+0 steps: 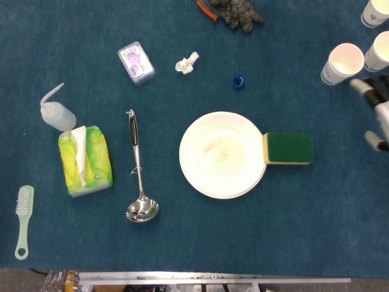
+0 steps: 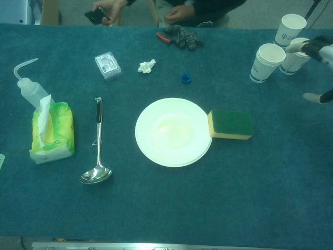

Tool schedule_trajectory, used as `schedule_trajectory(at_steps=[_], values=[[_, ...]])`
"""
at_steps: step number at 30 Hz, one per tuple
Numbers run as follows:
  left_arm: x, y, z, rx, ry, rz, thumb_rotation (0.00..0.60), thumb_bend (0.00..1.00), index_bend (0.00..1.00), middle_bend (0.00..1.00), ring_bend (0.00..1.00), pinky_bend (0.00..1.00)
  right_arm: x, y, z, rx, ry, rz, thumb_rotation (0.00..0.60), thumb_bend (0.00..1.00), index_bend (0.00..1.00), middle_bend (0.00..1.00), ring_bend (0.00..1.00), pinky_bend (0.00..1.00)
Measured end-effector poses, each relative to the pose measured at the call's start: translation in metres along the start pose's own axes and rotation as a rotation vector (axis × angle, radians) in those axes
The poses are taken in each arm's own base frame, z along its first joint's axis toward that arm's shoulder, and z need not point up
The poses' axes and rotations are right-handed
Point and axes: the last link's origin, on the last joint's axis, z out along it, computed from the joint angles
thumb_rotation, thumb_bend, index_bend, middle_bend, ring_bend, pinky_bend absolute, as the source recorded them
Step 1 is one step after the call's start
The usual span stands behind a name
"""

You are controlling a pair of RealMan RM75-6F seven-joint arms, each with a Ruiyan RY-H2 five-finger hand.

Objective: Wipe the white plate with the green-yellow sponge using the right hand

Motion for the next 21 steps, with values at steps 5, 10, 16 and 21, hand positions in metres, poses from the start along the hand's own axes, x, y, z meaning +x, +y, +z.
schedule_trajectory(at_steps=[5, 10, 16, 21], values=[[0.0, 0.005, 0.004, -0.023, 0.028, 0.008, 0.6, 0.49, 0.33, 0.27, 0.2, 0.13, 0.006, 0.026, -0.022, -0.096, 0.057, -0.008, 0.6, 0.19, 0.15, 0.17, 0.11, 0.38], [0.001, 0.011, 0.006, -0.04, 0.063, 0.011, 0.6, 0.49, 0.32, 0.27, 0.2, 0.13, 0.01, 0.049, -0.045, -0.179, 0.094, -0.011, 0.6, 0.19, 0.15, 0.18, 0.11, 0.38], [-0.001, 0.018, 0.006, -0.06, 0.095, 0.007, 0.6, 0.49, 0.33, 0.27, 0.2, 0.13, 0.015, 0.065, -0.066, -0.236, 0.126, 0.007, 0.6, 0.19, 0.15, 0.18, 0.11, 0.38], [-0.001, 0.023, 0.006, -0.067, 0.096, 0.007, 0.6, 0.49, 0.33, 0.27, 0.2, 0.13, 0.016, 0.07, -0.074, -0.257, 0.138, 0.022, 0.6, 0.19, 0.15, 0.18, 0.11, 0.38]])
